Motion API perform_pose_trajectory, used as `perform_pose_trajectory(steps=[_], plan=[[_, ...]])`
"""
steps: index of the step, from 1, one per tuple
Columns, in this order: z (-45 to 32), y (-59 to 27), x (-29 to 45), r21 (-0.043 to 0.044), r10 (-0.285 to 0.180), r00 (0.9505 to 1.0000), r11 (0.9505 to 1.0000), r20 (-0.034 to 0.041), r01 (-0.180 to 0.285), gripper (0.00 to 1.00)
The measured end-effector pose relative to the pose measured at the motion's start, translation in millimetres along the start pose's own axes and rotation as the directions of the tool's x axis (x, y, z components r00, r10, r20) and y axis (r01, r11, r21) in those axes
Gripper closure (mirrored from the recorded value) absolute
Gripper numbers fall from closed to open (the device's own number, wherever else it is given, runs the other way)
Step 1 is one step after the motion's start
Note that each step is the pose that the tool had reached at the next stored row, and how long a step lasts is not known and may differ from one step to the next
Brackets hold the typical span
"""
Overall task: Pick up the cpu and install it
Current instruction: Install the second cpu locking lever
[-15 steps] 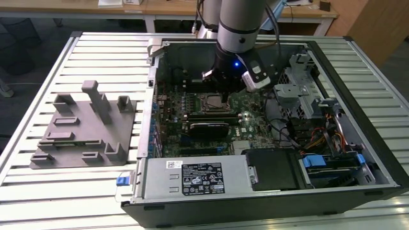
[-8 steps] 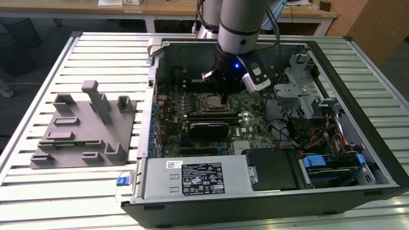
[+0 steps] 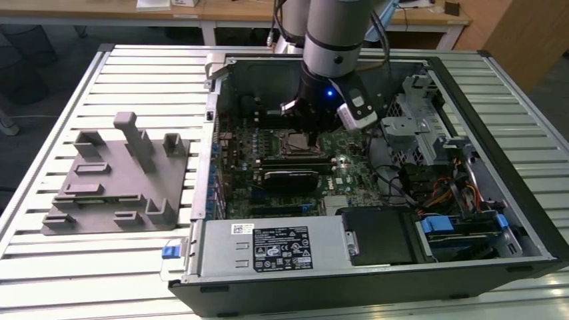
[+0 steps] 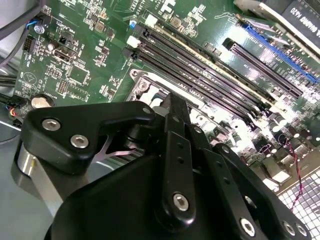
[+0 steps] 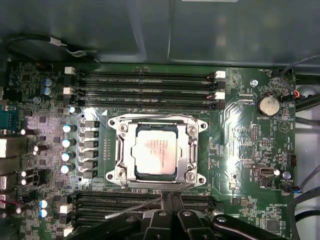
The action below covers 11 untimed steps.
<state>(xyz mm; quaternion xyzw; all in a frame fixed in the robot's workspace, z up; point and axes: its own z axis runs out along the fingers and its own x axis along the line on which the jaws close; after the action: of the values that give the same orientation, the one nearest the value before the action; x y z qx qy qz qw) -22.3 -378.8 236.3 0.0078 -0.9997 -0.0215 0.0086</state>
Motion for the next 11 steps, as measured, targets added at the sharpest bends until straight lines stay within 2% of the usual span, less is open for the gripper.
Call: perform_pose_trajectory(steps=[7,11], plan=[[-0.1,-2.4,-0.3,-0.0002,0.000,1.0000,1.0000,-0.0055,0.000,0.89],[-0.2,-4.8,-0.3,-0.0002,0.000,1.0000,1.0000,-0.0059,0.000,0.89]])
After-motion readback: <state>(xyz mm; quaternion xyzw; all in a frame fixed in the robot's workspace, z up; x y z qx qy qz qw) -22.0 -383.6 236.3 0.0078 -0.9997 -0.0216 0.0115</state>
